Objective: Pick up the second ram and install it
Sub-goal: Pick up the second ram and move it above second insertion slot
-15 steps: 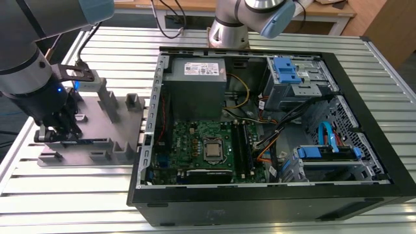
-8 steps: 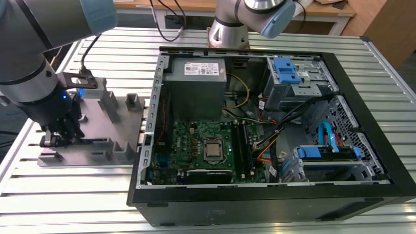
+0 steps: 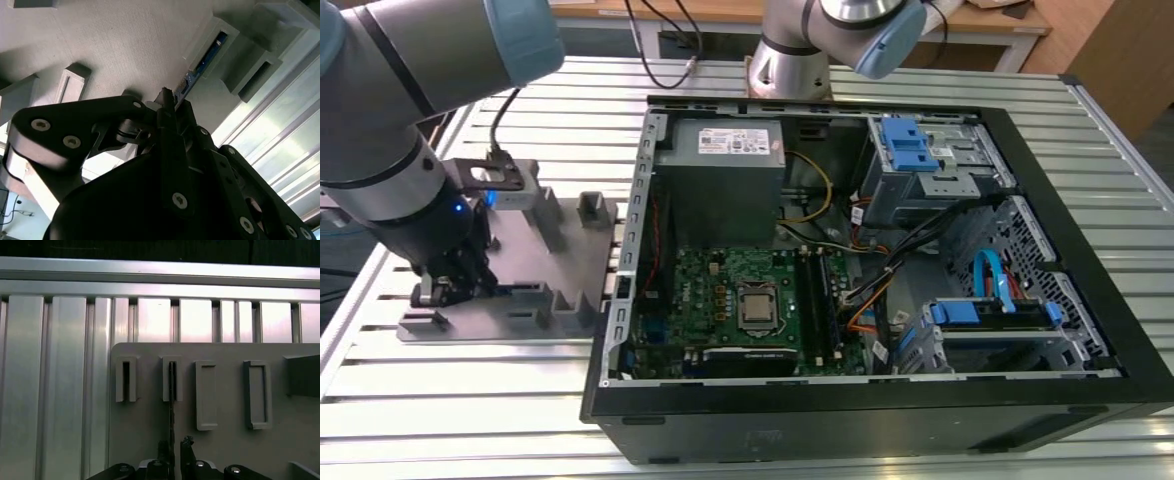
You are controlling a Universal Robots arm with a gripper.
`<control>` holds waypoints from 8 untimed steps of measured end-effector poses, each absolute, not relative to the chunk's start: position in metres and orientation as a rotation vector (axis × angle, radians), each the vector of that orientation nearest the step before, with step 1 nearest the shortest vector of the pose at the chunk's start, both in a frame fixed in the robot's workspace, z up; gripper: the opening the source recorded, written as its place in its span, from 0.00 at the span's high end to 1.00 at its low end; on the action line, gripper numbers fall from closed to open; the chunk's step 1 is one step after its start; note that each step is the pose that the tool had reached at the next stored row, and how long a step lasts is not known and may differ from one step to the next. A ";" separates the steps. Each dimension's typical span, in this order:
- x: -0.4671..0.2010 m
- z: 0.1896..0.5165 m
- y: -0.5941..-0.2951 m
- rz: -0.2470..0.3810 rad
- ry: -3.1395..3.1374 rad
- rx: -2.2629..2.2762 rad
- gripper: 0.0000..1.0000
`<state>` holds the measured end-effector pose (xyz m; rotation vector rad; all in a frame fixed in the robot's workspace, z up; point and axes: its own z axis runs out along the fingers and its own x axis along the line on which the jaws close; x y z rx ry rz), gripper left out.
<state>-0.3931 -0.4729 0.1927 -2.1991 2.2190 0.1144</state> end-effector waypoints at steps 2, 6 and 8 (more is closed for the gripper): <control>-0.393 0.190 -0.473 0.114 2.219 -2.199 0.76; -0.393 0.189 -0.473 0.114 2.219 -2.199 0.76; -0.393 0.189 -0.473 0.114 2.219 -2.199 0.76</control>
